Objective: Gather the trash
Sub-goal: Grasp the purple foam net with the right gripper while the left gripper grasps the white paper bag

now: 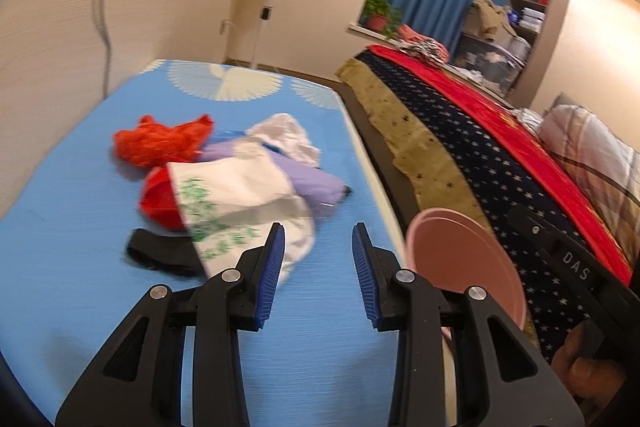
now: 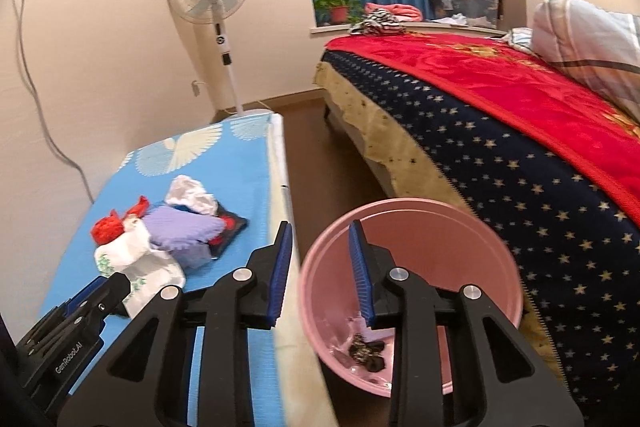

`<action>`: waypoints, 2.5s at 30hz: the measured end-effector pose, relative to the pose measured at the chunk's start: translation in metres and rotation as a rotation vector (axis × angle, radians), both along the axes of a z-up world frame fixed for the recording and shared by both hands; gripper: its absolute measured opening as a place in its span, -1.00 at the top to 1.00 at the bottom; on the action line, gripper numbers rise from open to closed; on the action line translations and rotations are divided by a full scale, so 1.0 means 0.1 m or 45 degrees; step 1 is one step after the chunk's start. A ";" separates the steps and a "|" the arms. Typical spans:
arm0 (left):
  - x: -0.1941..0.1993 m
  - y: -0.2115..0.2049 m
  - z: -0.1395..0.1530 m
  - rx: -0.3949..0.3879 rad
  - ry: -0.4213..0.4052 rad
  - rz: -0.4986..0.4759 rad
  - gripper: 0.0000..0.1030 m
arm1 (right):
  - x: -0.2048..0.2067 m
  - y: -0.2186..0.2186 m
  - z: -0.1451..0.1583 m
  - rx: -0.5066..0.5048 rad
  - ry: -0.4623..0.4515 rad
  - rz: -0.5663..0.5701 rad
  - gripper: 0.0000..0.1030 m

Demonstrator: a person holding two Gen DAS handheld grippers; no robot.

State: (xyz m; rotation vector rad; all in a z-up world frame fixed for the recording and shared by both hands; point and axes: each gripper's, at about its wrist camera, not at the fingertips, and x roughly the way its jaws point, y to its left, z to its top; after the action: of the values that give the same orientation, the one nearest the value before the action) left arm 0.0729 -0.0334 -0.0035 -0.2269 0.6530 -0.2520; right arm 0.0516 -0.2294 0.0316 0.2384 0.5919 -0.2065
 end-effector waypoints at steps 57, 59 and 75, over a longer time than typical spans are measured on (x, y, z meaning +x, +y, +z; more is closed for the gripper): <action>0.62 0.62 -0.42 -0.151 0.103 0.233 0.11 | 1.57 0.59 -0.83 0.683 0.236 0.457 0.52; 0.62 0.59 -0.42 -0.166 0.110 0.208 0.12 | 1.55 0.61 -0.78 0.667 0.220 0.484 0.67; 0.29 0.49 -0.07 -0.083 -0.019 0.124 0.92 | 1.06 0.63 -0.24 0.448 0.044 0.533 0.76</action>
State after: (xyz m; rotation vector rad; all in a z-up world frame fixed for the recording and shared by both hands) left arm 0.1021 0.0152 -0.0104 -0.3181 0.6175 -0.1816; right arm 0.1571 -0.1662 0.0075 0.4442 0.6970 0.3023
